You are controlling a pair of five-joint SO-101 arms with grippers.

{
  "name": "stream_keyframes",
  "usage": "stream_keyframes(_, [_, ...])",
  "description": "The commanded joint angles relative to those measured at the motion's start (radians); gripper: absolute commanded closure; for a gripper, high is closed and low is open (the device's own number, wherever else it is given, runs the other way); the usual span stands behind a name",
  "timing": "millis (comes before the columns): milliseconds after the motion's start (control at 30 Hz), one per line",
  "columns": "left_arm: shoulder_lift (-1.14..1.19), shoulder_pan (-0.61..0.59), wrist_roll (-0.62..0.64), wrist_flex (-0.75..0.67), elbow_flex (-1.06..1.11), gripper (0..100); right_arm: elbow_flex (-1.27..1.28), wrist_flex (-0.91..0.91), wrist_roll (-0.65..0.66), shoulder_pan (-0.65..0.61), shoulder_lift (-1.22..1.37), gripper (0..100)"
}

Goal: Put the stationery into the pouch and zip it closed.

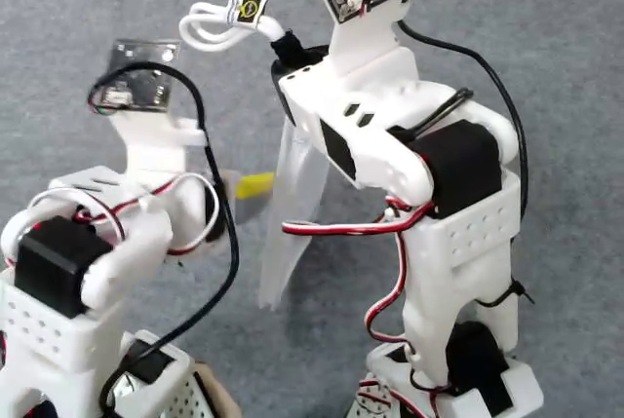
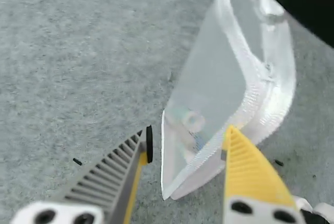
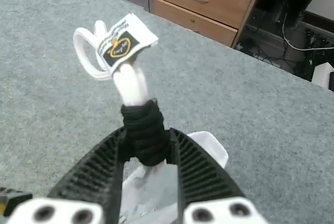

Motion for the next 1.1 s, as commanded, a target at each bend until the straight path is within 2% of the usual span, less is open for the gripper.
stream_keyframes(0, [-0.015,0.033,0.009,0.006,-0.022,76,0.001,-0.015,0.003,0.017,-0.031,98.6])
stream_keyframes(67, [-0.015,0.038,0.008,0.006,-0.028,75,0.001,-0.015,0.006,0.017,-0.031,98.6])
stream_keyframes(233, [-0.040,0.036,0.015,0.008,-0.068,63,0.001,-0.015,0.006,0.017,-0.030,98.6])
stream_keyframes(333, [-0.109,0.042,0.015,0.006,-0.067,60,0.001,-0.015,0.006,0.018,-0.030,98.6])
stream_keyframes(467, [-0.164,0.108,0.017,0.006,-0.058,59,0.001,-0.015,0.002,0.017,-0.030,98.6])
stream_keyframes(600, [-0.167,0.114,0.009,-0.005,-0.025,59,-0.004,-0.003,0.000,0.012,-0.033,98.6])
stream_keyframes(867, [-0.167,0.114,-0.028,-0.189,0.147,59,-0.007,0.026,0.000,0.012,-0.038,98.6])
stream_keyframes(1067, [-0.167,0.114,-0.086,-0.232,0.160,59,-0.007,0.026,0.000,0.015,-0.039,98.6])
